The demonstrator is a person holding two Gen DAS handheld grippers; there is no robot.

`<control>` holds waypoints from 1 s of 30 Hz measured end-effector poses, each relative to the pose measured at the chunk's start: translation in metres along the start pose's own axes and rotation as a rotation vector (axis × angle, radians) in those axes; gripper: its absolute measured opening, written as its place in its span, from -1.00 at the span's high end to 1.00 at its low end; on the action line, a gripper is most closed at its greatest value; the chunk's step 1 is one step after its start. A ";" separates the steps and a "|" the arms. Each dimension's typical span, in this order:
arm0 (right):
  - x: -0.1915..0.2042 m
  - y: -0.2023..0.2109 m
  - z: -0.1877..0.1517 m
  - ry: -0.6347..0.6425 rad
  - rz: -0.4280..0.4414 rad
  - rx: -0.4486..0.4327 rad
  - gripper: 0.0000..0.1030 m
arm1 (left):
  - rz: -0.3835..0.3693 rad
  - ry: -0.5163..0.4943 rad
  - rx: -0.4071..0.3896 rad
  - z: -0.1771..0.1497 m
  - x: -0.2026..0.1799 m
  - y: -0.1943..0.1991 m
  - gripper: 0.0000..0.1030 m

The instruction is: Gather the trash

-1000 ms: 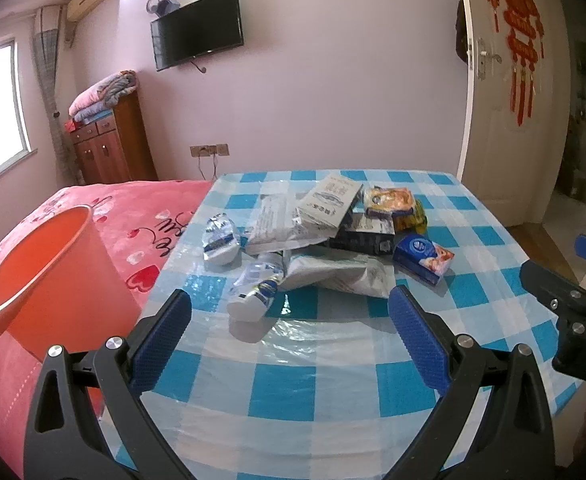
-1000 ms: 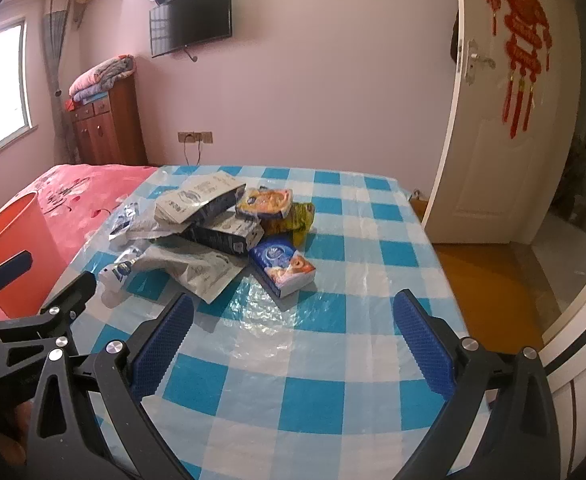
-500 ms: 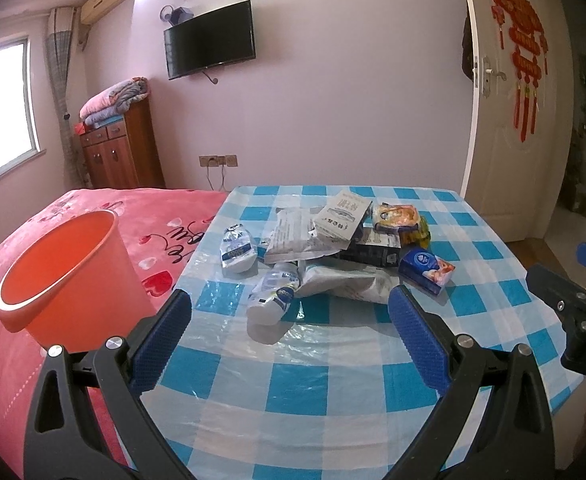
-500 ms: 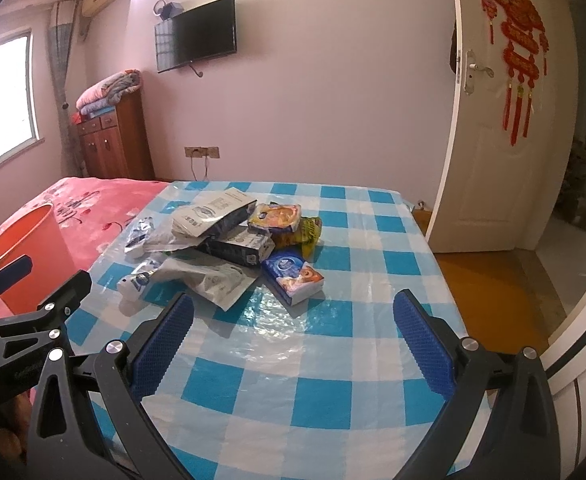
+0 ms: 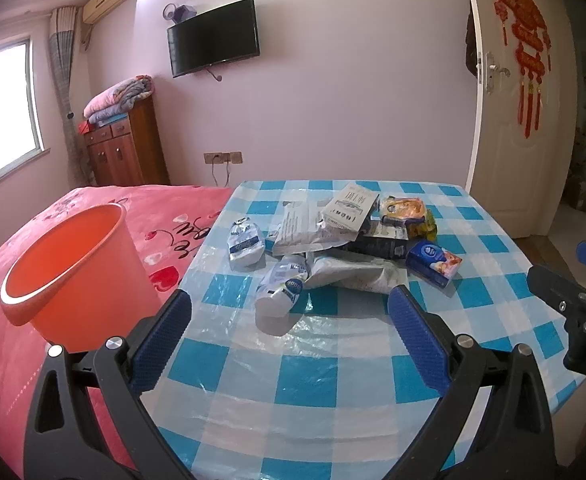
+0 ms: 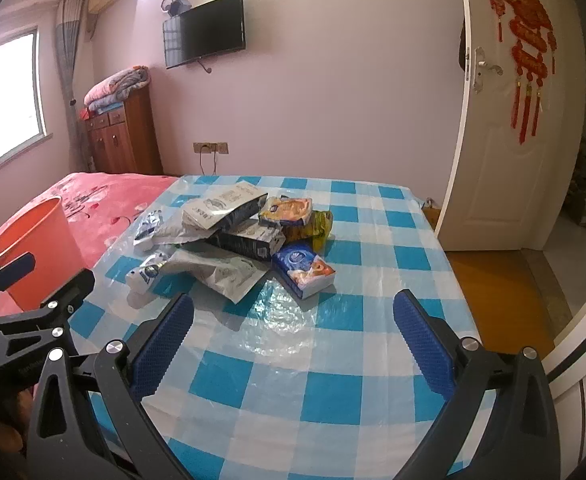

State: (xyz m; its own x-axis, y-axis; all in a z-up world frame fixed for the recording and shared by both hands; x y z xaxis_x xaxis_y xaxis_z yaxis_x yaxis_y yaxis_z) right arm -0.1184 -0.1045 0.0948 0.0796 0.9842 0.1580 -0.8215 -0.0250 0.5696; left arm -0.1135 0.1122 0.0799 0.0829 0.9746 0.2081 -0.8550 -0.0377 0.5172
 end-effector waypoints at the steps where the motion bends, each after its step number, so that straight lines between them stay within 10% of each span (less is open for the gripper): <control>1: 0.000 -0.001 -0.002 0.000 0.001 0.006 -0.92 | 0.003 0.000 0.005 -0.002 0.001 -0.001 -0.92; 30: -0.004 -0.045 -0.036 -0.015 0.092 0.151 -0.92 | -0.049 0.032 0.121 -0.036 0.009 -0.046 -0.92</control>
State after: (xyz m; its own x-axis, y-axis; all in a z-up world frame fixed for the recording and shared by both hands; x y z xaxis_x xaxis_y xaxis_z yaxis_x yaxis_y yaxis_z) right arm -0.1019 -0.1006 0.0399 0.0174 0.9738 0.2267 -0.7316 -0.1422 0.6667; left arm -0.0919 0.1310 0.0287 0.1045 0.9825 0.1544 -0.7821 -0.0147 0.6229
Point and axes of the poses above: each gripper's, at about its wrist camera, not at the fingertips, and y roughly against the way its jaws point, x to its left, z to its top, the point moved 7 cm from there along -y, roughly the way its jaws point, and after that the axes turned 9 degrees about -y, right-handed, at the moved point
